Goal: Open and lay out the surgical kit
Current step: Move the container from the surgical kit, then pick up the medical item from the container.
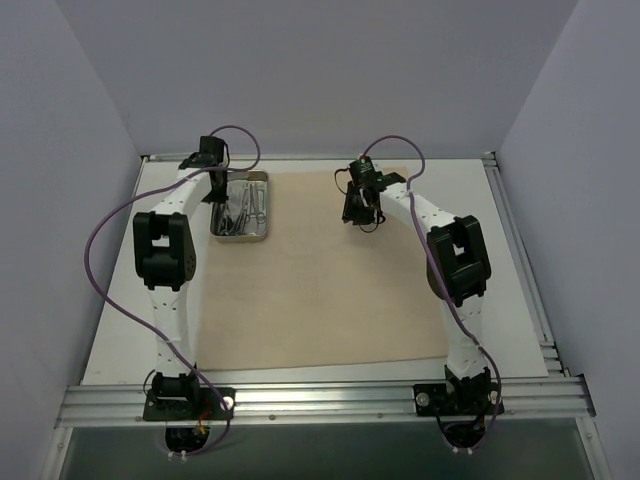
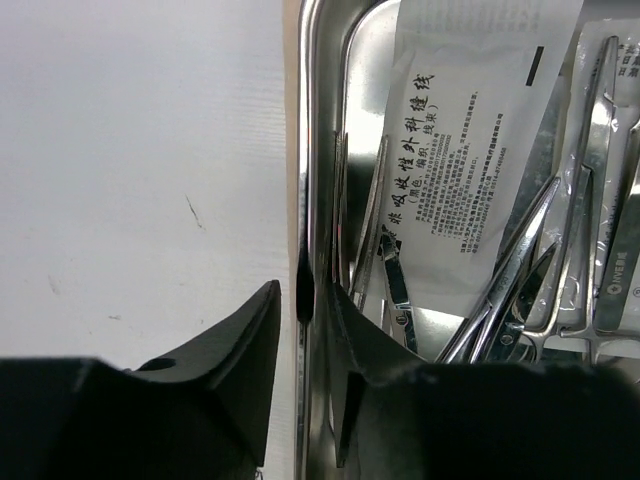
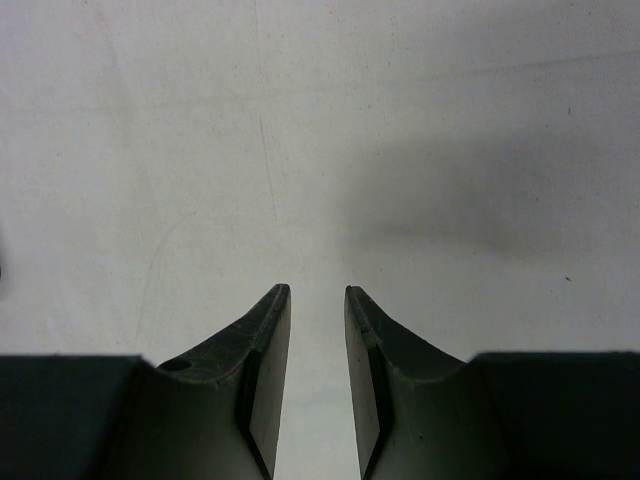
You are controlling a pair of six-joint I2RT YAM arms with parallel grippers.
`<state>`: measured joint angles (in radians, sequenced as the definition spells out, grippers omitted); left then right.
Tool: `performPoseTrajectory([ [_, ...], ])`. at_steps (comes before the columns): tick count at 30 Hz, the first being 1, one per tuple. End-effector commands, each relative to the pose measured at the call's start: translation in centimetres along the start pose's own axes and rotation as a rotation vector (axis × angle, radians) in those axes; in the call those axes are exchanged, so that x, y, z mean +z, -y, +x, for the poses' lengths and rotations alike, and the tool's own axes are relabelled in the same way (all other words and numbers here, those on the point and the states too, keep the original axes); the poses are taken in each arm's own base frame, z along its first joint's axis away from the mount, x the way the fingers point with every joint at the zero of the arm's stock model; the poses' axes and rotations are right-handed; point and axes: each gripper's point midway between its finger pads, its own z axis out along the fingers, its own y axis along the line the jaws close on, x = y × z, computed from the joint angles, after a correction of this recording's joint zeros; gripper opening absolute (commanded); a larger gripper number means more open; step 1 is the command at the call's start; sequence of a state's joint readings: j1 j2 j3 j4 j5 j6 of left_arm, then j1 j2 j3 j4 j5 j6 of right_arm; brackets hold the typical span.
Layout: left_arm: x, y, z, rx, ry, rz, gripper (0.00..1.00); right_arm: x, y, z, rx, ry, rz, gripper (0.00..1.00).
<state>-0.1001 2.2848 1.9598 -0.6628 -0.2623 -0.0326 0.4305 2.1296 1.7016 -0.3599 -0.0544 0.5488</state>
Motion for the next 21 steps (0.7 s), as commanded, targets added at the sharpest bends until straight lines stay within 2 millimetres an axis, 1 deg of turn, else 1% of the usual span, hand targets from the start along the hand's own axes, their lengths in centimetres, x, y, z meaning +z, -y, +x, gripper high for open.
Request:
performPoseTrajectory([
  [1, -2.6, -1.8, -3.5, -0.044, 0.116, -0.044, 0.37, -3.4, -0.1, -1.9, -0.002, 0.065, -0.004, 0.25],
  [5, -4.4, -3.1, -5.6, -0.042, 0.152, -0.091, 0.39, -3.3, -0.1, -1.8, -0.010, 0.059, -0.008, 0.25],
  [6, -5.4, -3.5, -6.9, -0.052, 0.183, -0.098, 0.39, -3.3, -0.1, -1.8, -0.010, 0.059, -0.009, 0.25],
  [7, -6.1, -3.5, -7.5, -0.056, 0.201, -0.102, 0.39, -3.2, -0.1, -1.7, -0.010, 0.059, -0.009, 0.25],
  [9, -7.6, -2.8, -8.9, -0.047, 0.244, -0.065, 0.40, -3.4, -0.1, -1.8, -0.010, 0.064, -0.012, 0.25],
  [10, -8.7, -1.6, -9.9, -0.032, 0.275, -0.037, 0.42, -3.3, 0.0, -1.5, -0.009, 0.059, -0.009, 0.25],
  [11, -9.3, -0.3, -10.3, -0.019, 0.287, 0.006, 0.43, -3.3, 0.0, -1.4, -0.009, 0.059, -0.011, 0.25],
  [12, -9.2, 0.9, -9.9, 0.000, 0.271, 0.036, 0.45, -3.3, 0.1, -1.3, -0.009, 0.057, -0.010, 0.25],
  [13, -9.6, 2.1, -10.3, 0.011, 0.279, 0.066, 0.45, -3.3, 0.1, -1.2, -0.011, 0.054, -0.010, 0.25],
  [14, -9.7, 3.7, -10.1, 0.031, 0.268, 0.095, 0.45, -3.4, 0.1, -1.1, -0.012, 0.051, -0.010, 0.25],
  [15, -8.4, 5.1, -8.7, 0.041, 0.211, 0.130, 0.45, -3.4, 0.3, -1.0, -0.013, 0.047, -0.007, 0.25],
  [16, -8.4, 5.8, -8.9, 0.041, 0.208, 0.155, 0.45, -3.5, 0.4, -0.9, -0.013, 0.047, -0.005, 0.25],
  [17, -7.0, 7.4, -7.5, 0.056, 0.153, 0.194, 0.44, -3.7, 0.4, -0.8, -0.014, 0.048, -0.005, 0.25],
  [19, -6.0, 8.4, -7.0, 0.060, 0.129, 0.202, 0.45, -3.8, 0.7, -0.7, -0.013, 0.049, 0.002, 0.24],
  [20, -5.9, 8.8, -7.2, 0.059, 0.134, 0.203, 0.46, -4.0, 0.7, -0.7, -0.013, 0.051, 0.001, 0.24],
  [21, -5.0, 9.2, -6.9, 0.061, 0.123, 0.201, 0.47, -4.1, 0.9, -0.5, -0.013, 0.045, 0.007, 0.25],
])
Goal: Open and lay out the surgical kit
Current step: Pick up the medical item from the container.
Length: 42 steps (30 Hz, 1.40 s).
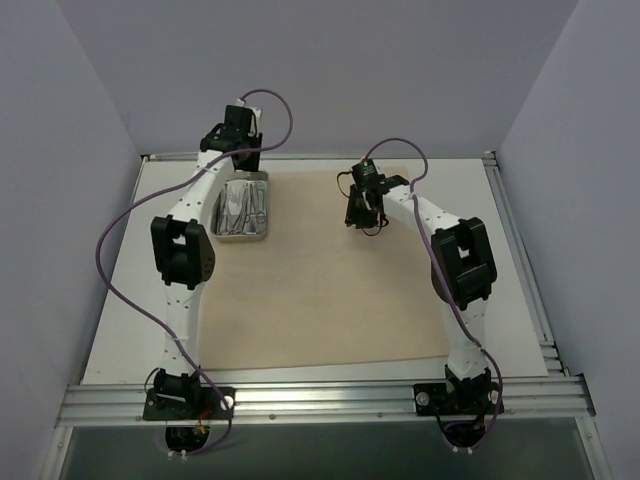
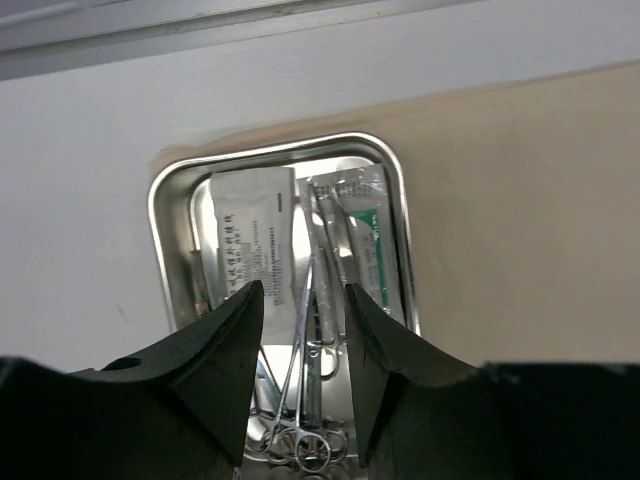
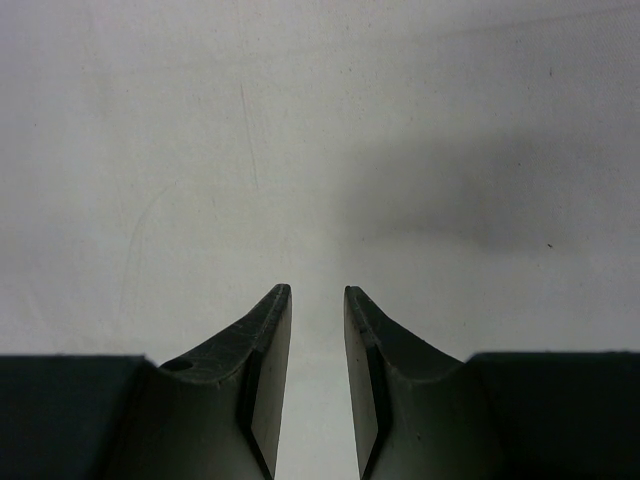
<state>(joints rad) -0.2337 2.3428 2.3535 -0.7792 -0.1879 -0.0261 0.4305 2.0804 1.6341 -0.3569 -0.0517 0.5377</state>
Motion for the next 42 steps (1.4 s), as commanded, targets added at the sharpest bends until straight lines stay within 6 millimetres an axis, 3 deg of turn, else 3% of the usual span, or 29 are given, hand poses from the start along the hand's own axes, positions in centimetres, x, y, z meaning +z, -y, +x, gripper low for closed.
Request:
performPoseTrajectory([
  [1, 2.8, 1.4, 3.2, -0.011, -0.104, 0.037, 0.49, -3.3, 0.3, -1.5, 0.000, 0.057, 0.001, 0.24],
  [7, 4.7, 1.8, 3.6, -0.011, -0.101, 0.004, 0.50, -3.7, 0.9, -0.9, 0.001, 0.046, 0.024, 0.25],
  [14, 7.2, 1.7, 5.5, -0.013, -0.132, -0.026, 0.48, -3.7, 1.1, -0.8, 0.007, 0.044, 0.034, 0.25],
  [20, 8.3, 2.6, 5.7, -0.022, -0.125, 0.014, 0.46, -3.8, 1.1, -0.7, 0.006, 0.033, 0.040, 0.24],
  [26, 9.4, 2.1, 5.9, -0.048, -0.123, 0.002, 0.42, -3.9, 1.9, -0.7, 0.004, 0.036, 0.077, 0.24],
  [34, 9.7, 2.6, 5.5, -0.062, -0.104, 0.029, 0.35, -3.9, 2.0, -0.4, 0.005, 0.026, 0.089, 0.24],
  [38, 9.6, 2.3, 5.8, -0.082, -0.116, 0.023, 0.24, -3.9, 2.0, -0.5, 0.008, 0.029, 0.093, 0.24],
  [42, 9.1, 1.9, 5.1, -0.102, -0.104, 0.024, 0.22, -3.8, 2.0, -0.5, 0.009, 0.024, 0.094, 0.25],
])
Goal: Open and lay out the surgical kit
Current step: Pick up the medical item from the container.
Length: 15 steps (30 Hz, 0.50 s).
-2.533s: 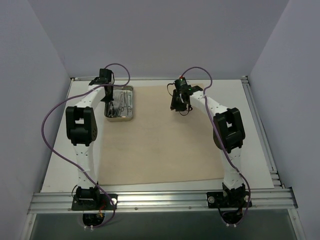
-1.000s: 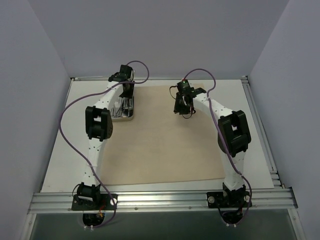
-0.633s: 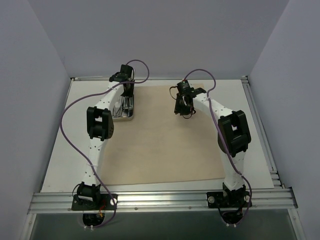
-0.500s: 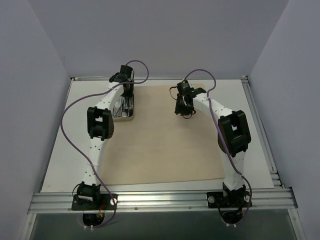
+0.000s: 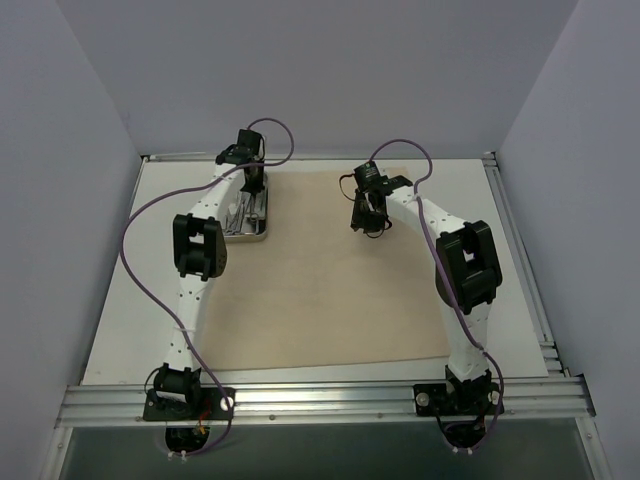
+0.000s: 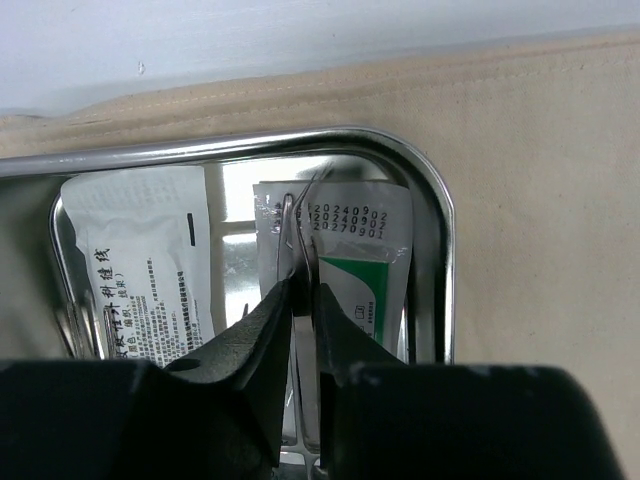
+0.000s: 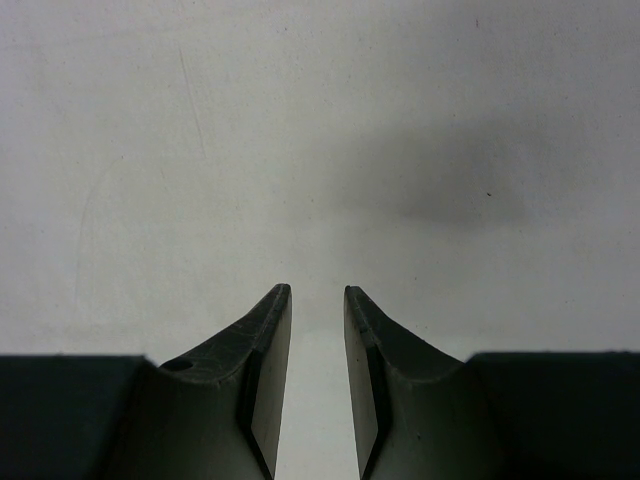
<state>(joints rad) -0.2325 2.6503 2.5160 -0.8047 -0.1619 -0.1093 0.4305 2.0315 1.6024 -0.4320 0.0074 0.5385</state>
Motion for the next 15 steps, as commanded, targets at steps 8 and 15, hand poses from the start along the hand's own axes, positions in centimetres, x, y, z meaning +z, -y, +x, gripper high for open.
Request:
performPoseTrajectory([
  [8, -3.7, -0.1, -4.8, -0.094, 0.124, 0.058, 0.14, -2.1, 0.0, -1.3, 0.012, 0.038, 0.010, 0.25],
  [15, -5.8, 0.6, -6.1, -0.145, 0.147, 0.121, 0.08, -2.1, 0.1, -1.4, 0.007, 0.040, 0.018, 0.24],
])
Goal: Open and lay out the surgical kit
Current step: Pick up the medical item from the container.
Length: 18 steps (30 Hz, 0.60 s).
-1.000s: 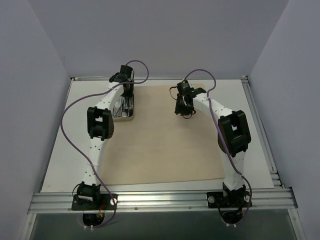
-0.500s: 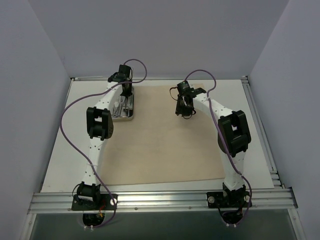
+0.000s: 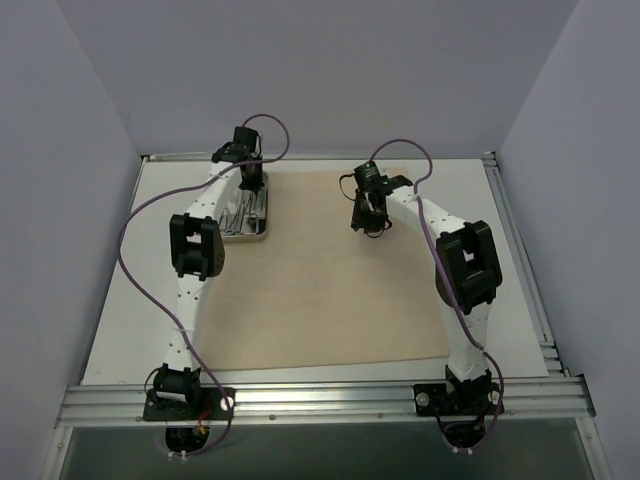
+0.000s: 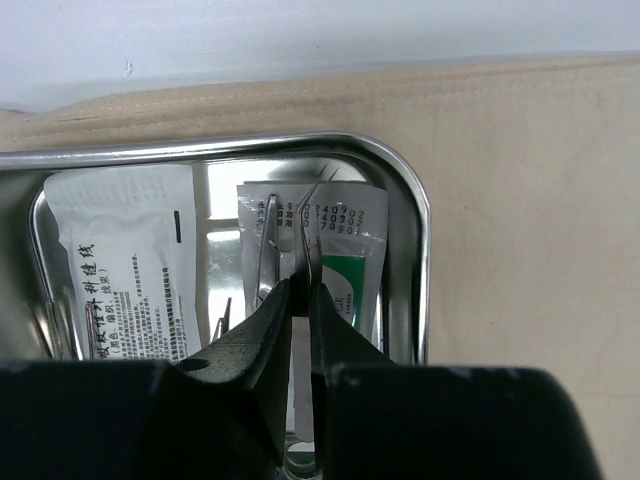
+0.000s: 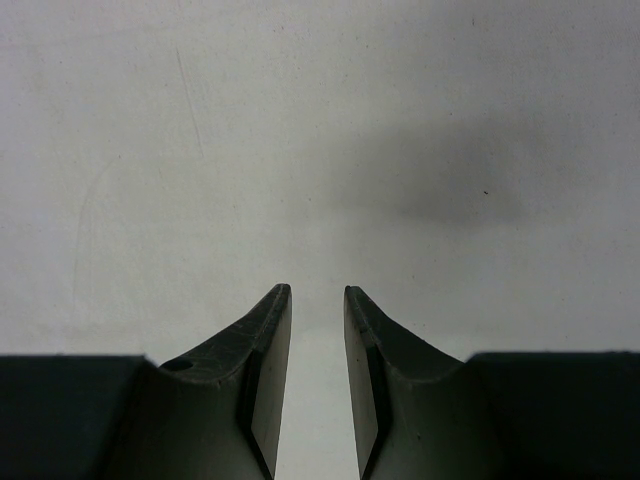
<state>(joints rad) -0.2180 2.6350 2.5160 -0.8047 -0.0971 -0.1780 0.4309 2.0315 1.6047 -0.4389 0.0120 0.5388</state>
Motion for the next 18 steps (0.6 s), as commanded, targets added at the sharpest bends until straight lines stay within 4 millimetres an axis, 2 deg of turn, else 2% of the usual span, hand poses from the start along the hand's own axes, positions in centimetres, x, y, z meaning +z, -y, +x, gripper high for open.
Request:
performPoseTrajectory([
  [1, -5.2, 0.9, -5.5, -0.062, 0.139, 0.074, 0.07, -2.1, 0.0, -1.5, 0.006, 0.043, 0.013, 0.25],
  [5, -5.4, 0.4, -5.3, -0.074, 0.127, 0.070, 0.03, -2.1, 0.1, -1.5, 0.005, 0.043, 0.015, 0.25],
  [11, -6.7, -0.1, -5.9, -0.112, 0.130, 0.095, 0.02, -2.8, -0.4, -2.1, -0.005, 0.059, -0.010, 0.25],
  [14, -8.3, -0.3, -7.0, -0.126, 0.161, 0.104, 0.02, -4.4, -1.7, -3.9, -0.021, 0.113, -0.061, 0.25],
  [16, -10.5, -0.4, -8.5, -0.150, 0.199, 0.126, 0.02, -5.6, -2.9, -5.5, -0.030, 0.171, -0.107, 0.26],
  [17, -11.3, -0.3, -8.9, -0.160, 0.209, 0.146, 0.02, -7.1, -4.2, -6.3, -0.040, 0.199, -0.168, 0.31],
  [18, -13.4, 0.2, -9.8, -0.181, 0.232, 0.183, 0.02, -8.2, -5.9, -7.3, -0.047, 0.241, -0.241, 0.34],
])
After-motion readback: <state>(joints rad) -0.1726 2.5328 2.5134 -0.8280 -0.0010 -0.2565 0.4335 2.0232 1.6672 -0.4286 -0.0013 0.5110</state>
